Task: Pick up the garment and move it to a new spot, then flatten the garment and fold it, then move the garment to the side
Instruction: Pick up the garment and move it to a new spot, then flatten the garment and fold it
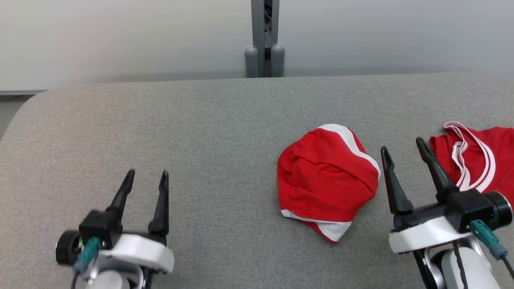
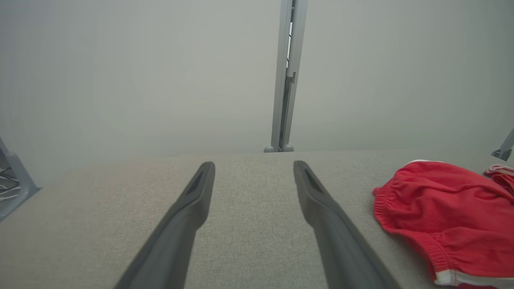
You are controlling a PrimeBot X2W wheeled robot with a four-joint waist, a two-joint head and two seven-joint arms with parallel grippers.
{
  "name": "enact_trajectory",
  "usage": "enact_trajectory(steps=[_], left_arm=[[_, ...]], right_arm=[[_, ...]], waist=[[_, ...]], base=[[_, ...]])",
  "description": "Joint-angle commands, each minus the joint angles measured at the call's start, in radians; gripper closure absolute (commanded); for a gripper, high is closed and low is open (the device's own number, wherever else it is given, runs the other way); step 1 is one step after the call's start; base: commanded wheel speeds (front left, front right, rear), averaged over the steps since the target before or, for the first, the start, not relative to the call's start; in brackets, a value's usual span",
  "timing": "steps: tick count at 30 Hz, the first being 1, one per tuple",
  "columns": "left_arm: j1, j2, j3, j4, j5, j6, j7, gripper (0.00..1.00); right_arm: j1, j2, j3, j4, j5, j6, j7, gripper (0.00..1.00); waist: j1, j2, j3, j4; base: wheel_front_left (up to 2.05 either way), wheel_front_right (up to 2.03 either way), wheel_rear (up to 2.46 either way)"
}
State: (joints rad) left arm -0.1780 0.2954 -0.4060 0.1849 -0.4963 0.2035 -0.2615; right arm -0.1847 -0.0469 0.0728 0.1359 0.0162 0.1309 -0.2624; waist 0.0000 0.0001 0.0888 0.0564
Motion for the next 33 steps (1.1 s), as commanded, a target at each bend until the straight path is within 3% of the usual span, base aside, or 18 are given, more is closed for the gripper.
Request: enact_trajectory(steps=[1, 6, 10, 21, 31, 33], left_arm=[[0.034, -0.012, 0.024, -0.015, 0.028, -0.001, -0.003, 0.00], [0.150, -0.100, 0.139, -0.056, 0.108, -0.033, -0.003, 0.00], [0.191, -0.162, 0.211, -0.061, 0.153, -0.083, -0.003, 0.00], [0.177, -0.230, 0.280, -0.014, 0.241, -0.187, -0.003, 0.00], [0.138, -0.242, 0.284, 0.026, 0.241, -0.220, -0.003, 0.00], [0.135, -0.243, 0.279, 0.023, 0.229, -0.219, -0.003, 0.00]], right_arm=[[0.013, -0.008, 0.000, 0.001, -0.005, 0.000, -0.004, 0.00], [0.038, -0.008, 0.020, 0.019, -0.003, 0.000, -0.003, 0.00], [0.050, -0.007, 0.029, 0.028, -0.001, 0.000, -0.003, 0.00], [-0.009, -0.021, 0.076, 0.101, -0.036, 0.000, 0.028, 0.00], [-0.116, -0.143, 0.378, 0.206, 0.007, 0.000, 0.189, 0.00], [-0.119, -0.158, 0.399, 0.214, 0.015, 0.000, 0.200, 0.00]], waist=[[0.0000, -0.0001, -0.011, 0.008], [0.0000, -0.0001, -0.034, 0.016], [0.0000, -0.0001, -0.045, 0.025], [0.0000, -0.0001, -0.038, 0.051], [0.0000, -0.0001, 0.000, 0.120], [0.0000, -0.0001, 0.002, 0.130]], base=[[0.00, 0.00, 0.00], [0.00, 0.00, 0.00], [0.00, 0.00, 0.00], [0.00, 0.00, 0.00], [0.00, 0.00, 0.00], [0.00, 0.00, 0.00]])
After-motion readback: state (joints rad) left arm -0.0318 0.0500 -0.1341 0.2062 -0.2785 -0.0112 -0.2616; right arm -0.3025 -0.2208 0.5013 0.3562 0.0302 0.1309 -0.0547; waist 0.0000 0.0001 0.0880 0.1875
